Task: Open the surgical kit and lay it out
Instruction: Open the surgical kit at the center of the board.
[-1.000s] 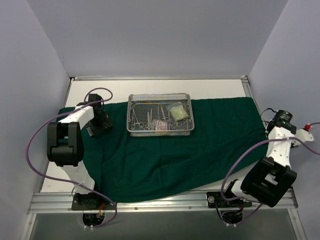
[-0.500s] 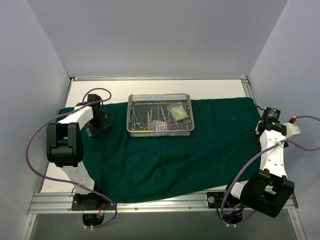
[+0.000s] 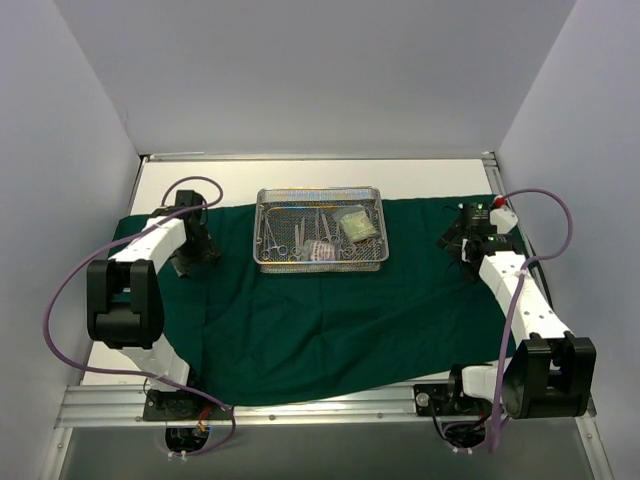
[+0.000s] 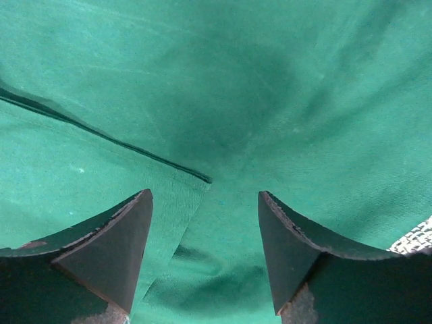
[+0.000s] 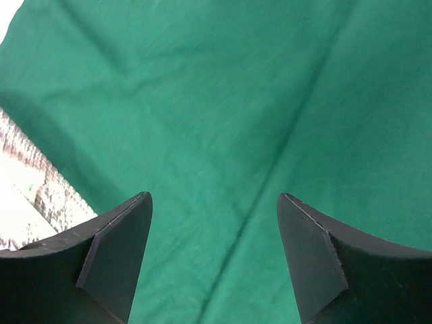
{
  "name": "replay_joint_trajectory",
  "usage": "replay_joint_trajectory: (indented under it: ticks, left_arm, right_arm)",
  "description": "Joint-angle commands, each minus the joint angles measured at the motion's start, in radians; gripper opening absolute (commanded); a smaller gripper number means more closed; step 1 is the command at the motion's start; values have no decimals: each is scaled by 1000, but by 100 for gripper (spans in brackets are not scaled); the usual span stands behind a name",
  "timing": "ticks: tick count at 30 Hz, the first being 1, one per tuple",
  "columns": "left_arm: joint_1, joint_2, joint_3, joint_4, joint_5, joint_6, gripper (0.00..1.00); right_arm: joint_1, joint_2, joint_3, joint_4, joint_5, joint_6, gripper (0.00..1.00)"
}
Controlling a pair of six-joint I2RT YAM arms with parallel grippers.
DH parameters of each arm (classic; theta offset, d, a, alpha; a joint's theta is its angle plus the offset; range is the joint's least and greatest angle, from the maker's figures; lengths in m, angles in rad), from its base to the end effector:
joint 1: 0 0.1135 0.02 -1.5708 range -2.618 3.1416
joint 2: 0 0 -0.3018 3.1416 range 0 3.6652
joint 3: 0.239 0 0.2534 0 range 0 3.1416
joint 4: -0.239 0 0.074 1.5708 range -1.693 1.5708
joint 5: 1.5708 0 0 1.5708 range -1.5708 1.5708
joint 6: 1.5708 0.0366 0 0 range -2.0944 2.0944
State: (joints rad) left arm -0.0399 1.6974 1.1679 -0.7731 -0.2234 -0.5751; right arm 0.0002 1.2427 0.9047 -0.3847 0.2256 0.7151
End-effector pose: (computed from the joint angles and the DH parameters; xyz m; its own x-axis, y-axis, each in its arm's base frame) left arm 0.3300 -0.0051 0.2345 -0.7978 -0.4990 -0.3386 -0.5406 0.8405 0.0351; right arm 0.2572 -0.0081 0.3016 -0.3895 0.6390 -0.6633 0.5602 0.7360 0.3801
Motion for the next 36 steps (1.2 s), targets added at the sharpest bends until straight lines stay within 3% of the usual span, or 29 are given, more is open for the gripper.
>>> replay_joint_trajectory:
  ticks: [1,14,27,32,36]
  left_arm:
    - [-21,18,-11,-25,-40,-32,72]
    - [-45,88,-39,-32,-111,-54,56]
    - [-43,97,-17,-77,-197,-46,21]
    - [-12,62,6,-132,-264,-40,3]
    - [87,-20,30,-224,-347,-35,2]
  right_arm:
    - [32,0,-24,36,-34,-43,70]
    - [32,6,-64,81,-88,-106,70]
    - [31,4,-87,106,-100,-112,70]
    - [32,3,-73,107,-109,-126,70]
    - [32,6,-50,101,-117,-138,70]
